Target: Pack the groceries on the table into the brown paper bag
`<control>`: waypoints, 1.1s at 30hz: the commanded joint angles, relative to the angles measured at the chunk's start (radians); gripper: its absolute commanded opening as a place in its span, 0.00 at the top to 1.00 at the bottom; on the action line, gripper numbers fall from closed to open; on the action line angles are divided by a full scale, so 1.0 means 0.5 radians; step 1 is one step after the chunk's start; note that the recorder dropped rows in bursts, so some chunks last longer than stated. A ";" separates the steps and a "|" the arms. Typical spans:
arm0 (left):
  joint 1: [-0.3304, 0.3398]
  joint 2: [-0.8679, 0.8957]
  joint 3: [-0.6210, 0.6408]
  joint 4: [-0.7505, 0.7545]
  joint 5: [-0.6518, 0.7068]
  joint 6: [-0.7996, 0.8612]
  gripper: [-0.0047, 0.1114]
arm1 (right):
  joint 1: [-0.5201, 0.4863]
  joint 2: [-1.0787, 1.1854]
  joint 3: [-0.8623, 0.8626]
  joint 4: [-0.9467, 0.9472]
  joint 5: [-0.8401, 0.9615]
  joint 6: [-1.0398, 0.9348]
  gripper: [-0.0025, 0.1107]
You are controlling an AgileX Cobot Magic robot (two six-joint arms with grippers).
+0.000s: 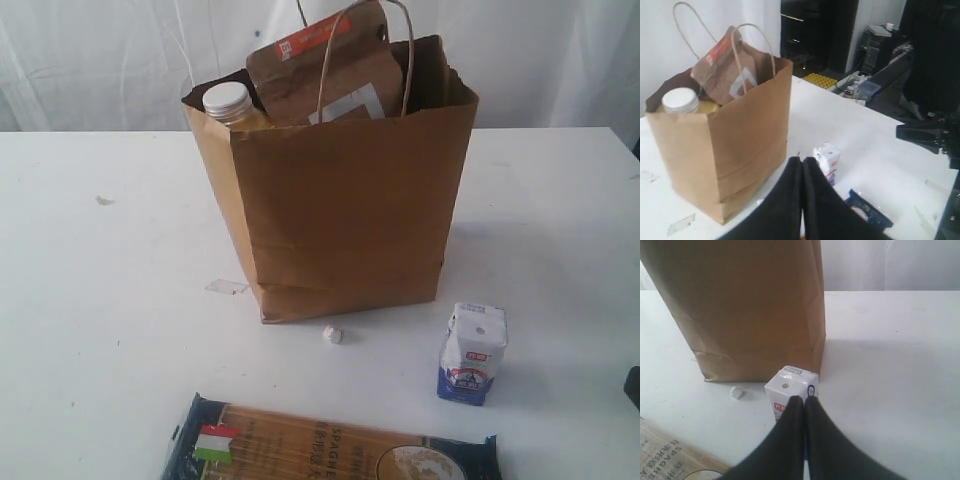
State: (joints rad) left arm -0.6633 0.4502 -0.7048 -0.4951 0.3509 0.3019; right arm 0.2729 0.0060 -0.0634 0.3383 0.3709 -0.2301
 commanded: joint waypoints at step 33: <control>0.748 -0.900 1.410 0.700 -0.263 -0.604 0.96 | -0.009 -0.012 0.011 0.002 -0.012 -0.002 0.98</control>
State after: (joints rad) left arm -0.2935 0.0054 -0.0041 -0.1431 0.2287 0.0078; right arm 0.2729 0.0020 -0.0610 0.3383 0.3709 -0.2301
